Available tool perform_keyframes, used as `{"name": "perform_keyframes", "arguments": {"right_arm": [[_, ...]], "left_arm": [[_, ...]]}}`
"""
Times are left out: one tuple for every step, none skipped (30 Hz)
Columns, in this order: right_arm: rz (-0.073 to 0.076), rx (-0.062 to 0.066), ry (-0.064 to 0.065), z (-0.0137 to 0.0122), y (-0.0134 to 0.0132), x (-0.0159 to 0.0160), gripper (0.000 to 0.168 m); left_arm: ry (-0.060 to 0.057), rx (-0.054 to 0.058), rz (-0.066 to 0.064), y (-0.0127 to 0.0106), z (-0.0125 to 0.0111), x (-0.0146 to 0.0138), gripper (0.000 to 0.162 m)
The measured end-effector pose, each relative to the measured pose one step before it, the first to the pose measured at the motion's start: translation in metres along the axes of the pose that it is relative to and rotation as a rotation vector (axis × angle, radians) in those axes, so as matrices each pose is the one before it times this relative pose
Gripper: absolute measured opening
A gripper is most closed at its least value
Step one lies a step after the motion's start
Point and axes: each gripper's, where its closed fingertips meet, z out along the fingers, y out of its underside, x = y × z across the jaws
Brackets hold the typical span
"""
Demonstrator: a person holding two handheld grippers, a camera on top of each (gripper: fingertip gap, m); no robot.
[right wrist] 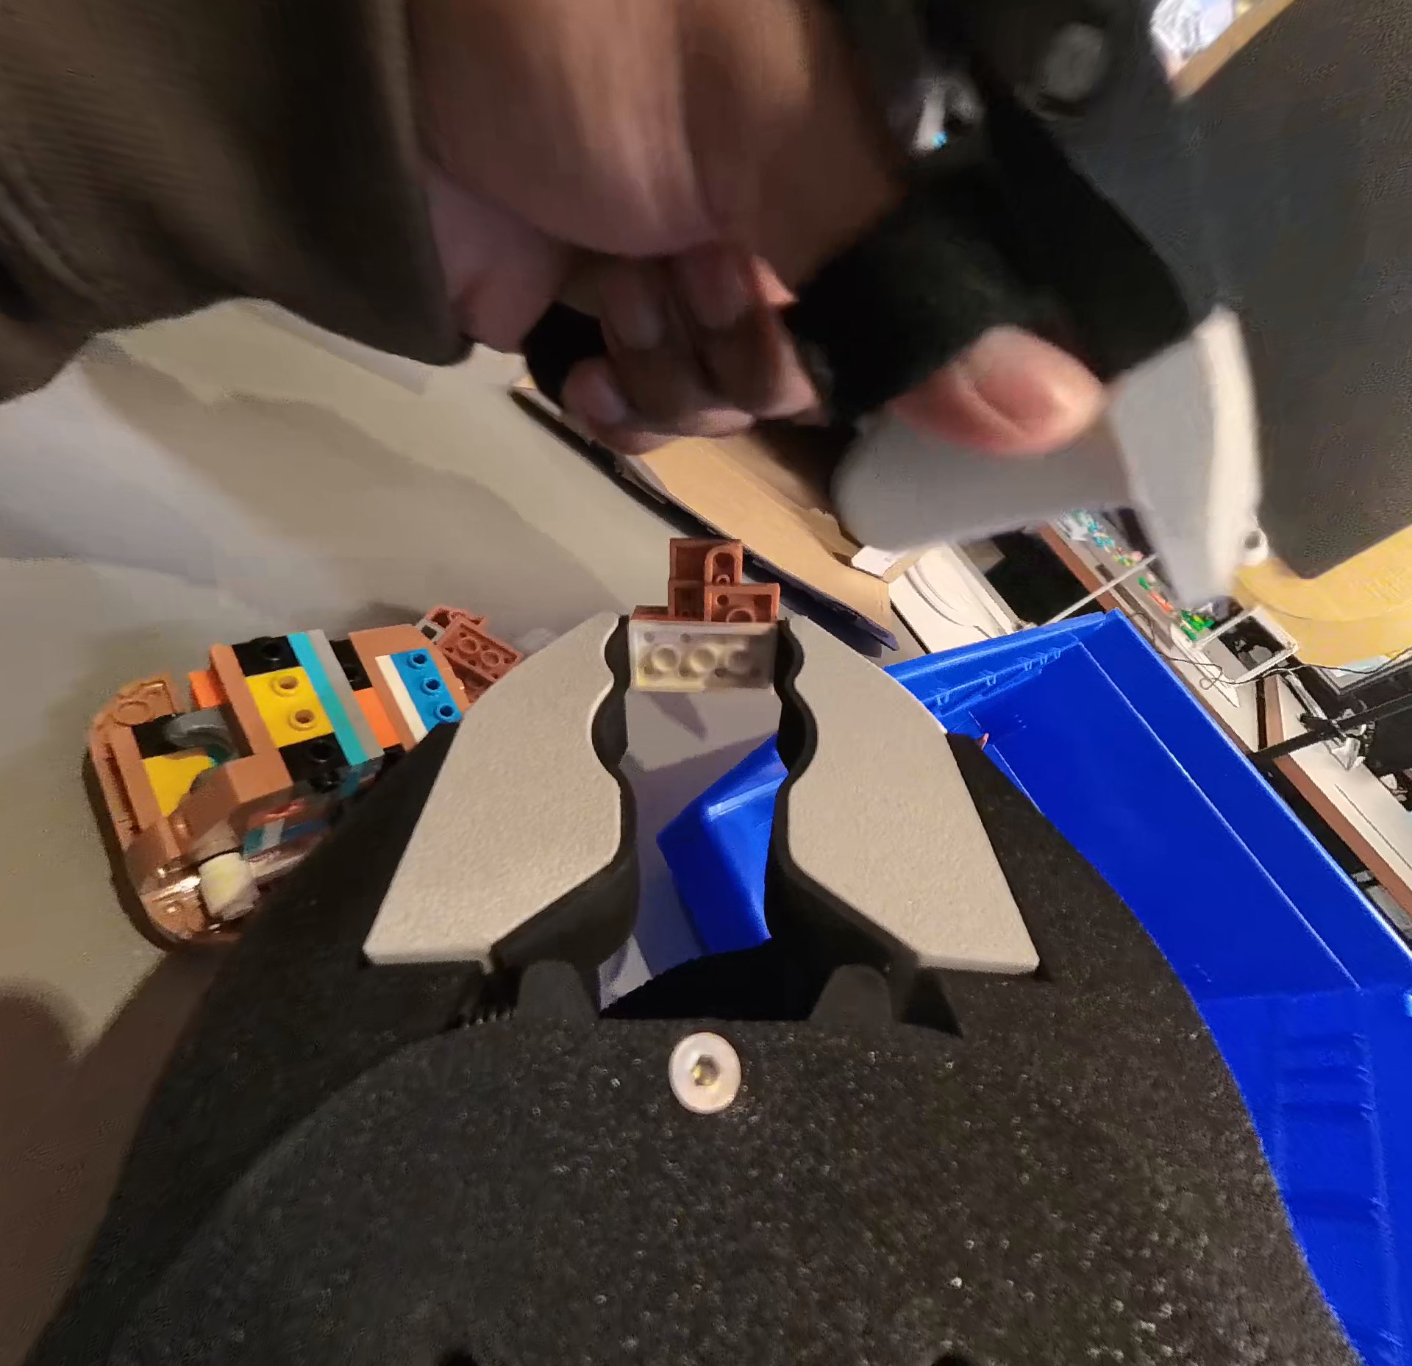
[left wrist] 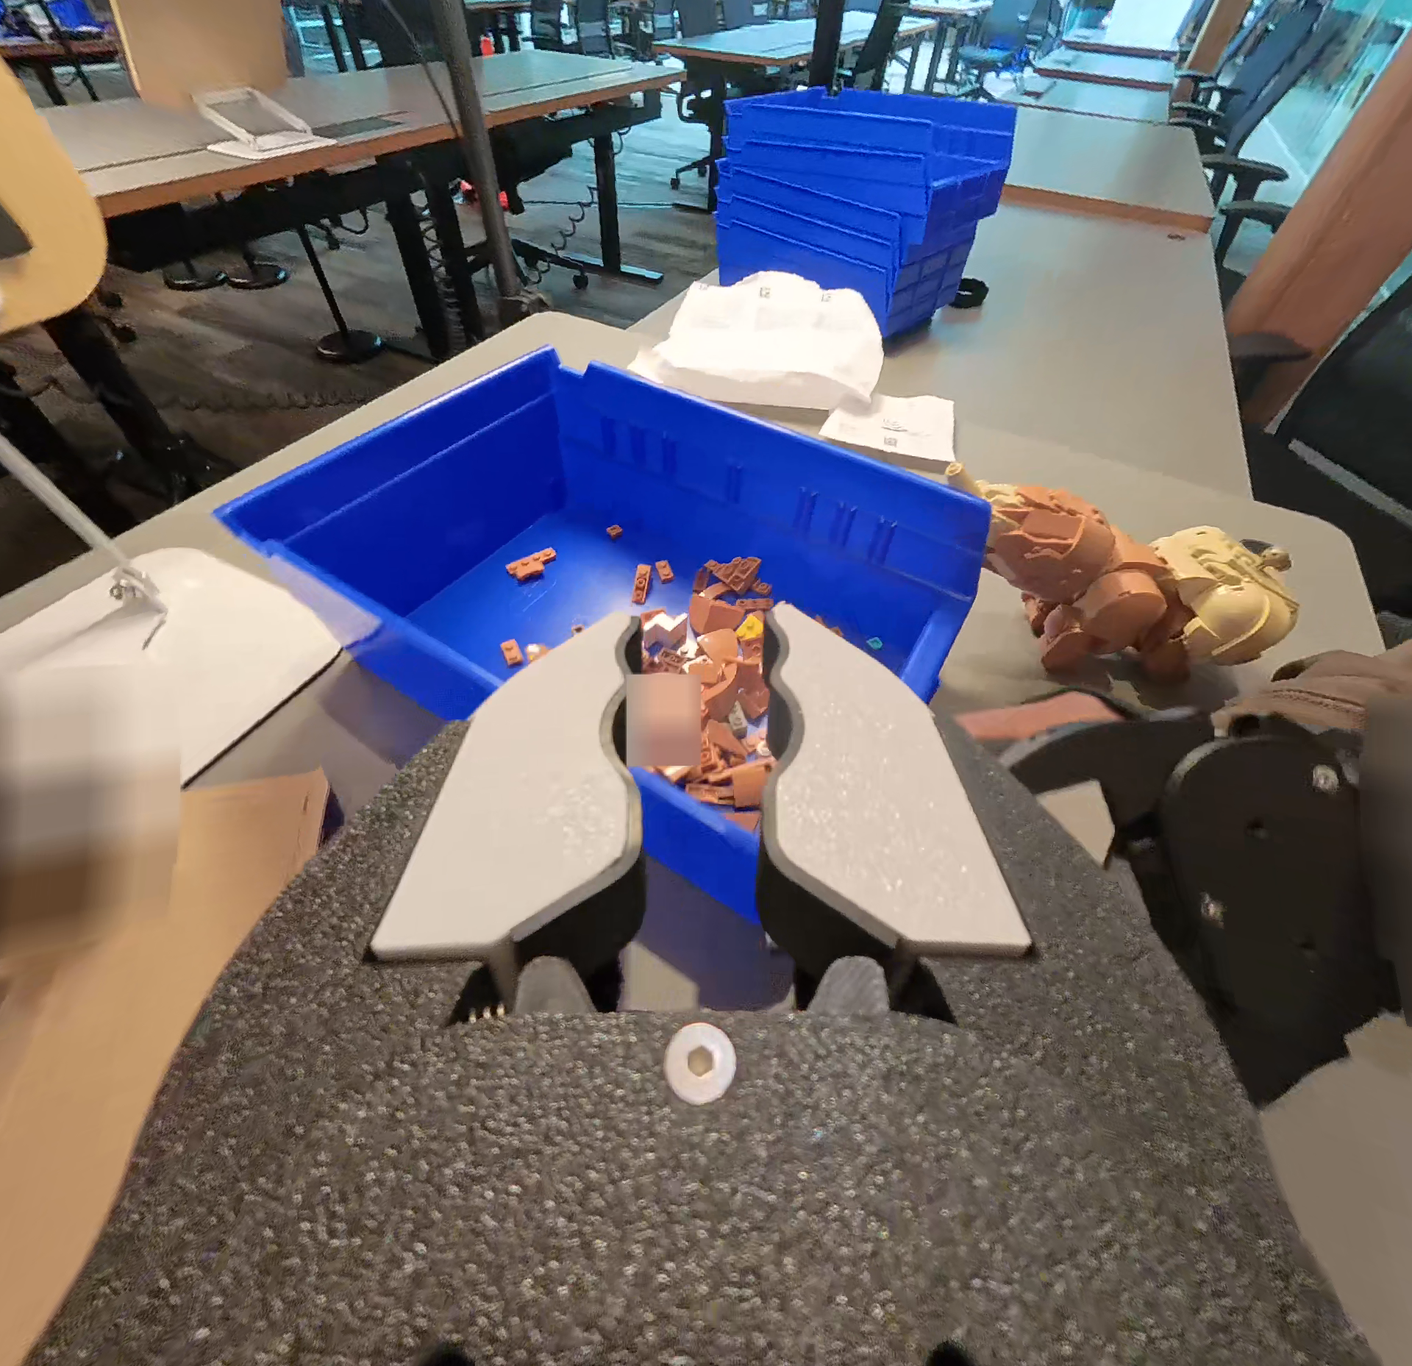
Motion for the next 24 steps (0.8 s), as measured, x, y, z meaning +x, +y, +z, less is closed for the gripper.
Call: {"name": "perform_keyframes", "arguments": {"right_arm": [[0.0056,0.0022,0.0009,-0.0002,-0.0003,0.00066,0.035],[0.0043,0.0022,0.0022,-0.00016,-0.00022,0.00069,0.035],[0.0024,0.0017,0.001,0.00005,-0.00024,0.00048,0.035],[0.0,0.0019,0.0006,-0.00005,-0.00031,0.00029,0.035],[-0.0022,0.0023,0.0011,0.00008,-0.00019,0.00006,0.035],[-0.0046,0.0019,-0.0008,0.00023,-0.00015,-0.00034,0.035],[-0.0074,0.0014,-0.0019,0.00039,-0.00019,-0.00073,0.035],[-0.01,0.0025,0.0003,0.00029,-0.00035,-0.00051,0.035],[-0.0123,0.0032,0.0012,0.00016,-0.00052,-0.00061,0.035],[-0.0133,0.0015,0.0018,0.00022,-0.00048,-0.00044,0.035],[-0.0127,-0.0008,0.0037,0.00027,-0.00021,-0.00013,0.035],[-0.0116,-0.0027,0.0041,0.00019,0.00014,0.00002,0.035],[-0.0107,-0.0022,0.0033,-0.00003,0.00006,0.00011,0.035],[-0.0103,0.0004,0.0026,-0.00009,-0.00028,0.00008,0.035],[-0.0111,0.0018,0.0007,-0.00031,-0.00038,-0.00028,0.035],[-0.0131,0.0028,-0.0013,-0.00044,-0.00063,-0.0006,0.035],[-0.0153,-0.0001,0.0012,-0.00035,-0.00024,-0.00059,0.035],[-0.0167,-0.0036,0.0043,-0.00022,0.00042,0.0,0.035],[-0.0154,-0.0046,0.0035,-0.00012,0.00066,0.00017,0.035],[-0.012,-0.0033,0.0016,-0.00018,0.00061,-0.00007,0.035],[-0.0085,-0.002,0.0012,-0.00028,0.00061,0.00005,0.035],[-0.0075,-0.0034,-0.0001,-0.00011,0.00076,0.00001,0.035],[-0.0086,-0.0045,-0.0008,-0.00011,0.00081,-0.00022,0.035],[-0.0083,-0.0045,0.0001,-0.00017,0.00076,-0.00018,0.035]], "left_arm": [[-0.001,0.0082,-0.0123,0.00456,-0.00729,-0.00173,0.03],[0.0011,0.0107,-0.0118,0.00404,-0.00815,-0.00118,0.03],[0.0177,0.0015,-0.0044,0.00462,-0.00827,0.00157,0.03],[0.031,-0.0096,0.0017,0.00578,-0.00864,0.00387,0.03],[0.03,-0.0079,0.0037,0.00635,-0.00852,0.00469,0.029],[0.0255,-0.0008,0.0032,0.00619,-0.00774,0.00465,0.029],[0.023,0.0036,-0.0028,0.00613,-0.00645,0.00447,0.029],[0.015,0.0046,-0.0143,0.00623,-0.00491,0.00301,0.029],[0.0051,0.0077,-0.0238,0.00575,-0.0031,0.0007,0.029],[0.0042,0.0077,-0.0274,0.00538,-0.00154,-0.00038,0.028],[0.0074,0.004,-0.0301,0.00524,-0.00038,-0.00056,0.028],[0.0093,-0.0055,-0.0325,0.00547,0.00054,-0.0004,0.027],[0.0172,-0.0159,-0.0245,0.00527,0.00107,0.0012,0.026],[0.0181,-0.0203,-0.0108,0.00517,0.00116,0.00192,0.025],[0.006,-0.0182,-0.0014,0.00432,0.00105,0.00072,0.023],[0.0015,-0.008,0.0037,0.0026,0.00093,0.00053,0.021],[0.0085,0.0015,0.0017,0.00107,0.00063,0.00175,0.019],[0.0137,0.0047,-0.002,0.00027,0.00051,0.00251,0.015],[0.0079,0.0003,-0.0027,0.00045,0.00063,0.0013,0.012],[0.0076,-0.0006,0.0009,0.00054,0.00058,0.00124,0.01],[0.0051,0.0025,0.0004,0.00017,0.00046,0.00073,0.008],[-0.0004,0.0034,-0.0013,0.00029,0.00047,-0.00019,0.008],[0.0015,0.0005,-0.0029,0.00058,0.00056,-0.00017,0.008],[0.0029,-0.0013,-0.0043,0.00071,0.00041,-0.00018,0.008]]}}
